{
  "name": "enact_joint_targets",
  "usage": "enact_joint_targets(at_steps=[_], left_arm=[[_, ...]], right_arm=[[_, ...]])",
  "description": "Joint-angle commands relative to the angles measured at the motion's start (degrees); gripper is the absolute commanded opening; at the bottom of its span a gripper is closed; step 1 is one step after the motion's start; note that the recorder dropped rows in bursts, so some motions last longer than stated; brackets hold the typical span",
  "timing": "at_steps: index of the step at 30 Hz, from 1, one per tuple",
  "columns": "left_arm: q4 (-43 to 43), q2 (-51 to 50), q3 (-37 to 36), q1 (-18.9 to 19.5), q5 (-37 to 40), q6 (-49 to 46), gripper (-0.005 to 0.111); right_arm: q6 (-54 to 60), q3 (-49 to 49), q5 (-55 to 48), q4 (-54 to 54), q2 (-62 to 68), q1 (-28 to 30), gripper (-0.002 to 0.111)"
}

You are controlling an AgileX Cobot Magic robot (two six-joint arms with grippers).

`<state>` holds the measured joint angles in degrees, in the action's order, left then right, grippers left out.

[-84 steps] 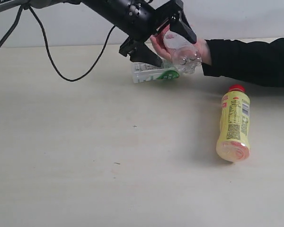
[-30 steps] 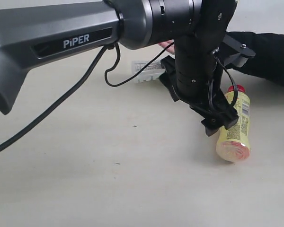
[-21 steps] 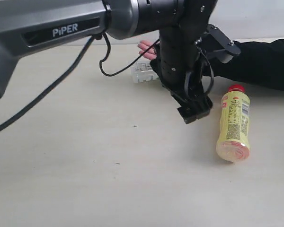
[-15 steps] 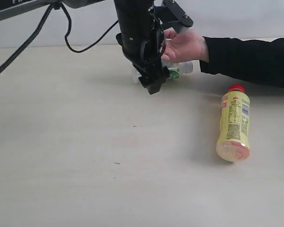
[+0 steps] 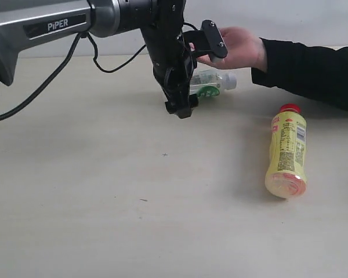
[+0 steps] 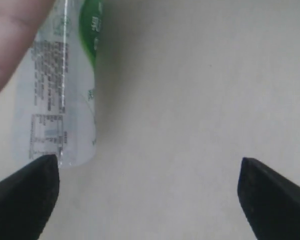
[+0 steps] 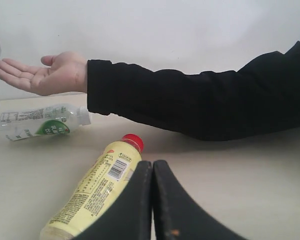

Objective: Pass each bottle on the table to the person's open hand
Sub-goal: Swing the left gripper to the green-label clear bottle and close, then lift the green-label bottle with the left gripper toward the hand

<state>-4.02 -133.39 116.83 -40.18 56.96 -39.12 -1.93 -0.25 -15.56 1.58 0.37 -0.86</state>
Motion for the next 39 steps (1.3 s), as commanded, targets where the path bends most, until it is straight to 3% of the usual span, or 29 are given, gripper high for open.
enact_joint_targets(at_steps=[1,13,26,39], left_arm=[[-0.3,-0.7,-0.2,0.2,-6.9,-1.2,0.092],[-6.3,-6.0,-0.2,0.2,-16.2,-2.2,0.092],[-16.8,-9.1,-0.2,0.3,-23.7,6.9,0.092],[-16.0,-10.9,-0.2,3.5,-26.3,8.3,0.092]], right_arm=[[0.3,0.3,0.2,0.0,-0.4,0.3,0.000],[0.3,0.3,0.2,0.0,-0.4,0.3,0.000],[0.3,0.3,0.2,0.0,-0.4,0.3,0.000],[0.3,0.3,0.2,0.0,-0.4,0.3,0.000]])
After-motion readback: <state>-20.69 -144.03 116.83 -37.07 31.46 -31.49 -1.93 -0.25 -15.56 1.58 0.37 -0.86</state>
